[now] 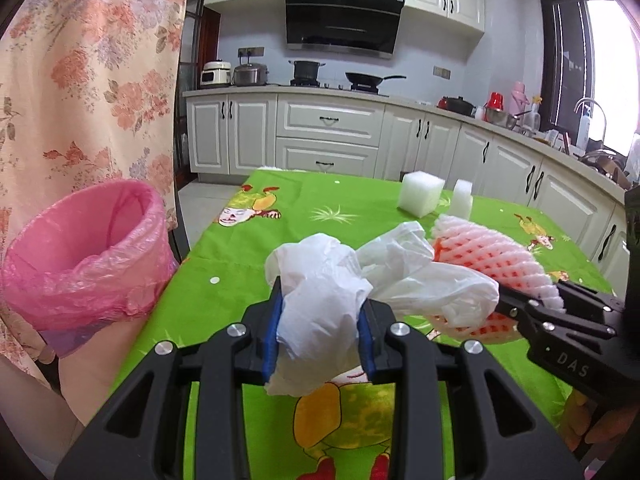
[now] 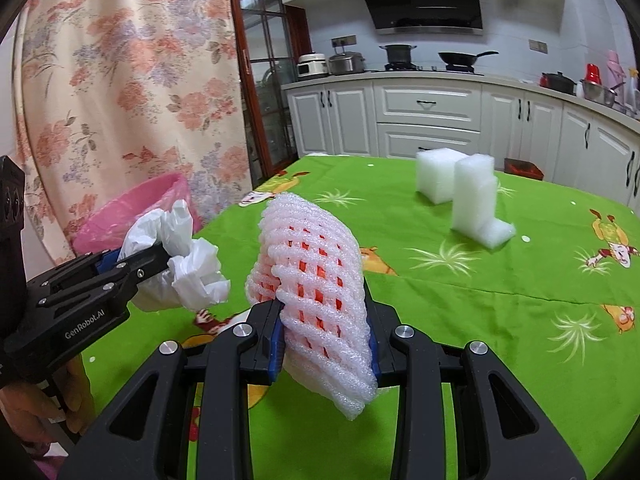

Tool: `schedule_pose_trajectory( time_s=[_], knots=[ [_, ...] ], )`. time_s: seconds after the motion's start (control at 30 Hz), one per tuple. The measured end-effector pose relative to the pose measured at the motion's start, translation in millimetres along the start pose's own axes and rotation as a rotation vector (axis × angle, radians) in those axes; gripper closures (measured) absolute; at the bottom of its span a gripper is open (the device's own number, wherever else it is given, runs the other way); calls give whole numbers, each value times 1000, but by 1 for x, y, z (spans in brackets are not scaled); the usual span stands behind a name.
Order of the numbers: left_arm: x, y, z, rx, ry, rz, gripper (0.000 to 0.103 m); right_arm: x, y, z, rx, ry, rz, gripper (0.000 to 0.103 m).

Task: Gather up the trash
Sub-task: 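Carry the foam net and plastic bag over the pink wastebasket with both tools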

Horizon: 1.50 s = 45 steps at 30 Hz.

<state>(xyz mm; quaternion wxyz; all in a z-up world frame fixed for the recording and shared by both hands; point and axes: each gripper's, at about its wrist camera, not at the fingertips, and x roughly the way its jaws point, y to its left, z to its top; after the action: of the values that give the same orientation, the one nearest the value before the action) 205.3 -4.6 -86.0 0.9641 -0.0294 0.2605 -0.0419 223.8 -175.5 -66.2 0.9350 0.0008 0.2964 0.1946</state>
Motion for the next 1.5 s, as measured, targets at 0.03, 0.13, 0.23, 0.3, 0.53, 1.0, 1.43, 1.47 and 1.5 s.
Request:
schedule_pose_trajectory(
  time_s=[0.03, 0.13, 0.23, 0.3, 0.53, 1.0, 1.43, 1.47, 1.5],
  knots=[
    [-4, 1, 1, 2, -10, 3, 72, -1, 2, 0, -2, -3, 7, 72],
    [-12, 2, 2, 7, -33, 9, 72, -7, 10, 4, -4, -32, 33, 72],
    [-18, 7, 5, 5, -55, 19, 72, -11, 18, 10, -11, -50, 58, 72],
    [-21, 12, 8, -6, -69, 23, 72, -12, 24, 15, -19, -59, 71, 71],
    [-32, 33, 17, -46, -107, 44, 71, -6, 41, 31, -46, -66, 109, 71],
    [-63, 113, 40, -115, -208, 174, 69, 37, 116, 76, -162, -72, 278, 71],
    [-45, 220, 57, -161, -171, 280, 67, 113, 190, 114, -220, -31, 404, 67],
    [-43, 226, 57, -168, -172, 291, 67, 119, 197, 116, -229, -27, 412, 66],
    [-42, 231, 58, -174, -172, 295, 67, 125, 201, 117, -236, -22, 420, 66]
  ],
)
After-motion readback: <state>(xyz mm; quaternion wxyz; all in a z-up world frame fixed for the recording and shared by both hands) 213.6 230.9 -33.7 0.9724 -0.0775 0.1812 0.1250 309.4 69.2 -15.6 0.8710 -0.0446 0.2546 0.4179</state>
